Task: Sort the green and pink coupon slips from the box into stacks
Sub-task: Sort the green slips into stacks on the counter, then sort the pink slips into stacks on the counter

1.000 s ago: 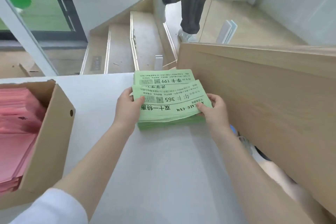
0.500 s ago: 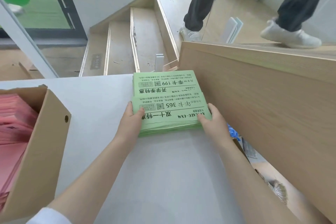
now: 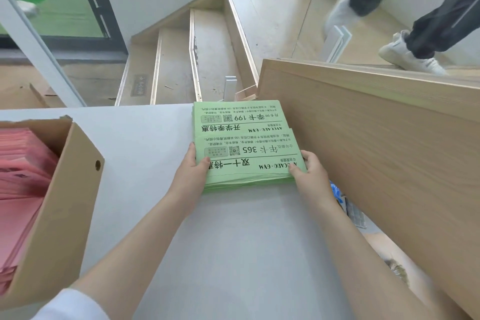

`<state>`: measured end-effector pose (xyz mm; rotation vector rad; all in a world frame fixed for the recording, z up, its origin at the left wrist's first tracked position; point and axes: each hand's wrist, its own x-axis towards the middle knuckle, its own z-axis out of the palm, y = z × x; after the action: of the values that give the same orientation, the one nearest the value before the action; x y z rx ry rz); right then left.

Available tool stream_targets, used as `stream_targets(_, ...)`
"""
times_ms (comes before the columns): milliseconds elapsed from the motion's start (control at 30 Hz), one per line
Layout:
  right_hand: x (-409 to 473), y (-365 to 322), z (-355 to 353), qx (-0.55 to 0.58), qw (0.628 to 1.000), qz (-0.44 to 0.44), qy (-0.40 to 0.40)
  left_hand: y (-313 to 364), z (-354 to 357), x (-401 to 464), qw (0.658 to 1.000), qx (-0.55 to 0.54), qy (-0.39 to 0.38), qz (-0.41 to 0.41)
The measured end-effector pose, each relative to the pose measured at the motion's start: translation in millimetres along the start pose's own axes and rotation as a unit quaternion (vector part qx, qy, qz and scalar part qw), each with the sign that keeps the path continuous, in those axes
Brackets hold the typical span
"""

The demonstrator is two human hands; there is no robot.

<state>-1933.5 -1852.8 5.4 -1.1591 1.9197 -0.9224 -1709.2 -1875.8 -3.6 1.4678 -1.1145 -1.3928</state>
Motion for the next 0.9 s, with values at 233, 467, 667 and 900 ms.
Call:
stream_targets(233, -32, -12, 6, -0.088, 0.975, -0.179, 0.103, 17, -8, -26, 0.997, 0.028, 0.062, 0.021)
stream_targets(467, -81, -65, 64, -0.049, 0.919, -0.388, -0.04, 55, -58, -104, 0.978, 0.075, 0.051, 0.186)
stream_targets(667, -131, -114, 124, -0.018, 0.885, -0.446, -0.134, 63, -140, -148, 0.953, 0.135, 0.127, 0.24)
stream_targets(900, -177, -164, 192, -0.034, 0.845, -0.495, -0.198, 58, -266, -166, 0.885, 0.316, 0.201, 0.278)
